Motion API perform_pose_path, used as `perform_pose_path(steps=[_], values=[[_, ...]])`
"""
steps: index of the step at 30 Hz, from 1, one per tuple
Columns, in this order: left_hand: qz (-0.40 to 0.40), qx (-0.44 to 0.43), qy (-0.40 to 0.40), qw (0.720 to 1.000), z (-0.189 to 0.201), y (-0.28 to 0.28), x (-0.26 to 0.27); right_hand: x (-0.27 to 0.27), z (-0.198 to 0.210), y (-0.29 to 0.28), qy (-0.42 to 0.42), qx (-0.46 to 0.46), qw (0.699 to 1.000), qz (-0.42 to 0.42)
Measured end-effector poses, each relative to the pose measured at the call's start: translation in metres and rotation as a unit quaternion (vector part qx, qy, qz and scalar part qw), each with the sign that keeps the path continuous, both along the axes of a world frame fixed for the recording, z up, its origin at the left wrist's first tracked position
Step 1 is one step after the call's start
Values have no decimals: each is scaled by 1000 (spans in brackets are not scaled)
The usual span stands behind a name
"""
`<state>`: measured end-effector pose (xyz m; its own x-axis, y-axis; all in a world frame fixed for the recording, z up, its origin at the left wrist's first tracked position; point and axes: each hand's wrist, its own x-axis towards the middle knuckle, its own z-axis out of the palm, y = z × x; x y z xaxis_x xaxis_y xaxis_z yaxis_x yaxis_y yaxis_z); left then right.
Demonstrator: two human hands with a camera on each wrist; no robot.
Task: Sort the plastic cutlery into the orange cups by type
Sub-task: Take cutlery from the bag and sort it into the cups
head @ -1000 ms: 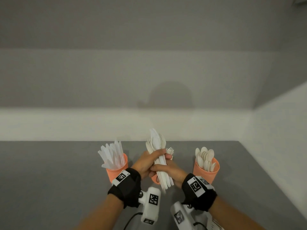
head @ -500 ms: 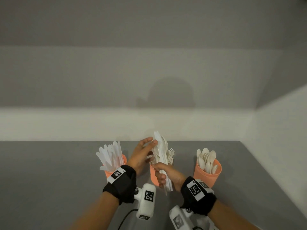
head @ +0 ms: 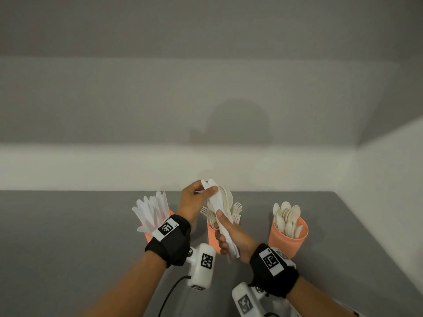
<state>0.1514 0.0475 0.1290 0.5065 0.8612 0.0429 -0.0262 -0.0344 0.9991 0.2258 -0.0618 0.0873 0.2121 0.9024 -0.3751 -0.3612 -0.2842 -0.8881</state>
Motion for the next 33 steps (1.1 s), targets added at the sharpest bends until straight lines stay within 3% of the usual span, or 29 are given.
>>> perform_pose_path(steps=[7,13,19,25,29,33], values=[[29,48,-8,998,-2,-5,1,-2,-1,2,-3,24,997,-71],[89,116,35,989,-17,-14,1,-8,-10,10,-75,43,980,-178],[137,182,67,971,-14,-17,1,-10,-12,13,-75,28,982,-171],[128,128,11,983,-17,-24,8,-14,-11,13,-62,-15,988,-139],[107,90,-2,990,-23,-32,9,-11,-10,15,-86,73,973,-200],[103,72,29,992,-28,-40,15,-10,-12,21,-131,39,963,-232]])
